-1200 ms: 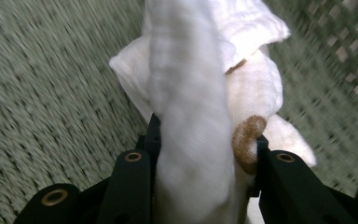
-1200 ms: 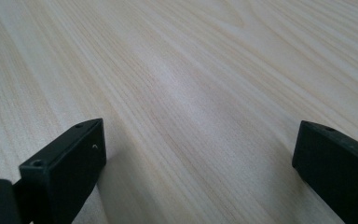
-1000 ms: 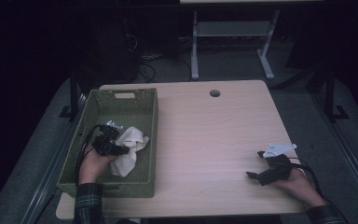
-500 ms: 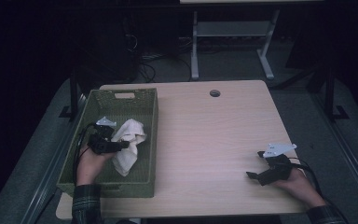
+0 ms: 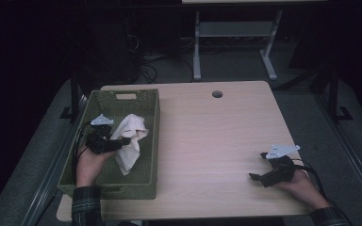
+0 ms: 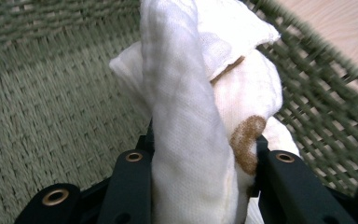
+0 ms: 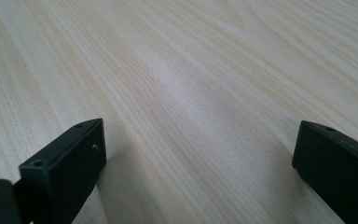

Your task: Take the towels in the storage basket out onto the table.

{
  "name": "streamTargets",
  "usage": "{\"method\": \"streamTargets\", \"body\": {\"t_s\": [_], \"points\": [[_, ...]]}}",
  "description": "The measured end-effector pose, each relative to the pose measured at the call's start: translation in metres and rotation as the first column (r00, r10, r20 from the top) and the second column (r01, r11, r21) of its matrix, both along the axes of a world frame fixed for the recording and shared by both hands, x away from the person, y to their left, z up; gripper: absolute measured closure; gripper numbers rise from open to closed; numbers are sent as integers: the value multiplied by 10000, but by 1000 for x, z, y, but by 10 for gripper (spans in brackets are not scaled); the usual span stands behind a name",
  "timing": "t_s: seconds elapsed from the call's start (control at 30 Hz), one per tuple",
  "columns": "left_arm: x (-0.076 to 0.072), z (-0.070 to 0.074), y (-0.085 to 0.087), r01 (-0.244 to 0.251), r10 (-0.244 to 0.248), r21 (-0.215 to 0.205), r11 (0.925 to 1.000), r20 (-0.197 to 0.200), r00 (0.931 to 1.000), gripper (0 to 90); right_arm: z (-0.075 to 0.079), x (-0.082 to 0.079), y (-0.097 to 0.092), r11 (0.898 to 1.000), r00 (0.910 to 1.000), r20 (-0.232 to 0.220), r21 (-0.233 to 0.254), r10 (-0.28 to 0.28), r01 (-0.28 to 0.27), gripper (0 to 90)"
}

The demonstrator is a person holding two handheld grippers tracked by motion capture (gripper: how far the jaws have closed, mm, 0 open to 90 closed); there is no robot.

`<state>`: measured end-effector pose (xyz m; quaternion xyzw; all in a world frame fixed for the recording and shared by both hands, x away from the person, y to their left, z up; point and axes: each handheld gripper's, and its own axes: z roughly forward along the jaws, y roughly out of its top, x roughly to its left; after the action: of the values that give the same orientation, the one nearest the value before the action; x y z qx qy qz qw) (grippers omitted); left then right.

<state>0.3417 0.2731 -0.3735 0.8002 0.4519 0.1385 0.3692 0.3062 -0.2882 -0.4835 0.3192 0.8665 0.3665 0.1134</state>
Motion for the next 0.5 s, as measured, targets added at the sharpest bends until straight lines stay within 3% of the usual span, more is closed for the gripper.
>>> {"method": "streamTargets", "body": {"t_s": [0.5], "points": [[-11,40,-8,375,-294,-797,9961,1007,9945,645,0,0,0,10000,10000,1,2,-2,2,25]]}}
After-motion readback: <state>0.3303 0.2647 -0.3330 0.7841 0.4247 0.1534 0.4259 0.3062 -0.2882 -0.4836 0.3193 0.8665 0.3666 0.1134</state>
